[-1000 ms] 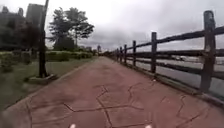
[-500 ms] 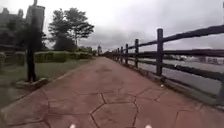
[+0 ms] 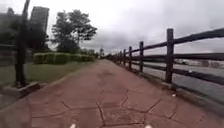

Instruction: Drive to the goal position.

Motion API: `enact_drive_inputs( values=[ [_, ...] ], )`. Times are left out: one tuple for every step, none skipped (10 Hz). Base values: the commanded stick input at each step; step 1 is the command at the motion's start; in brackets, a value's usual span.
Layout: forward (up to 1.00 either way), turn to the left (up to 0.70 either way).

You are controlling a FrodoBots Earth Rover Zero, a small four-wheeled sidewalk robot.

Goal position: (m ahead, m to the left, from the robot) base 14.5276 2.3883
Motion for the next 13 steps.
enact_drive_inputs(
  values=[
    [0.85,0.0],
    [0.85,0.0],
    [0.85,0.0],
    [0.85,0.0],
    [0.85,0.0],
    [0.85,0.0],
    [0.85,0.0],
    [0.85,0.0],
    [0.85,0.0],
    [0.85,0.0],
    [0.85,0.0],
    [0.85,0.0],
    [0.85,0.0]
  ],
)
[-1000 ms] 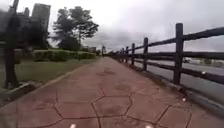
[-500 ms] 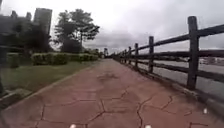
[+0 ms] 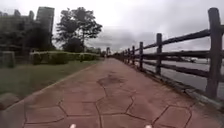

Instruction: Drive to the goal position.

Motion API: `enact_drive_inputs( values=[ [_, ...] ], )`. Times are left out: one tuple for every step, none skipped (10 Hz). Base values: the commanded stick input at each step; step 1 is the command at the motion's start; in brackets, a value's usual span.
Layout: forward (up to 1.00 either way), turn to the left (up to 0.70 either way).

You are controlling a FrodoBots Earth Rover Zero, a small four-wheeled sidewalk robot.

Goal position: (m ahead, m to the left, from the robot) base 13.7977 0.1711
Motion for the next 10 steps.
enact_drive_inputs(
  values=[
    [0.85,0.0],
    [0.85,0.0],
    [0.85,0.0],
    [0.85,0.0],
    [0.85,0.0],
    [0.85,0.0],
    [0.85,0.0],
    [0.85,0.0],
    [0.85,0.0],
    [0.85,0.0]
  ],
)
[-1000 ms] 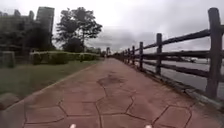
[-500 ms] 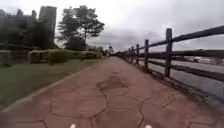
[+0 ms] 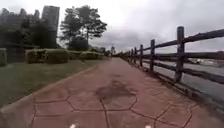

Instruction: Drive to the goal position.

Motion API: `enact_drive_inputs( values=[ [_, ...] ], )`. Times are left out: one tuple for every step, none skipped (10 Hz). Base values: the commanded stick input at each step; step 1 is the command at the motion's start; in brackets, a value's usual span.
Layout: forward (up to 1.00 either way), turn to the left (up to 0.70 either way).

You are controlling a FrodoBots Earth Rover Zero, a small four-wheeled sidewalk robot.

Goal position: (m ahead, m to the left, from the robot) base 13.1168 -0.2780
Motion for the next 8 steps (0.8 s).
enact_drive_inputs(
  values=[
    [0.85,0.0],
    [0.85,0.0],
    [0.85,0.0],
    [0.85,-0.04],
    [0.85,-0.32],
    [0.85,-0.34],
    [0.85,-0.28],
    [0.85,-0.11]
  ],
)
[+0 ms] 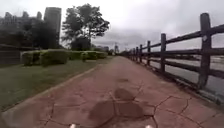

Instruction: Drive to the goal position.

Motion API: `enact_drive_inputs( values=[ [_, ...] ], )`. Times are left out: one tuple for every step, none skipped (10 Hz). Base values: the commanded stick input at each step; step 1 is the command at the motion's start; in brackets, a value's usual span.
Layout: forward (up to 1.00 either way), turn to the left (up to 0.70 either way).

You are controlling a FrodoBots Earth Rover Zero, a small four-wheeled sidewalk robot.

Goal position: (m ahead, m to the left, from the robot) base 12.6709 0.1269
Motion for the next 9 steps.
enact_drive_inputs(
  values=[
    [0.85,0.0],
    [0.85,0.0],
    [0.85,0.0],
    [0.85,0.0],
    [0.85,0.0],
    [0.85,0.0],
    [0.85,-0.27],
    [0.85,-0.34],
    [0.85,-0.34]
  ],
)
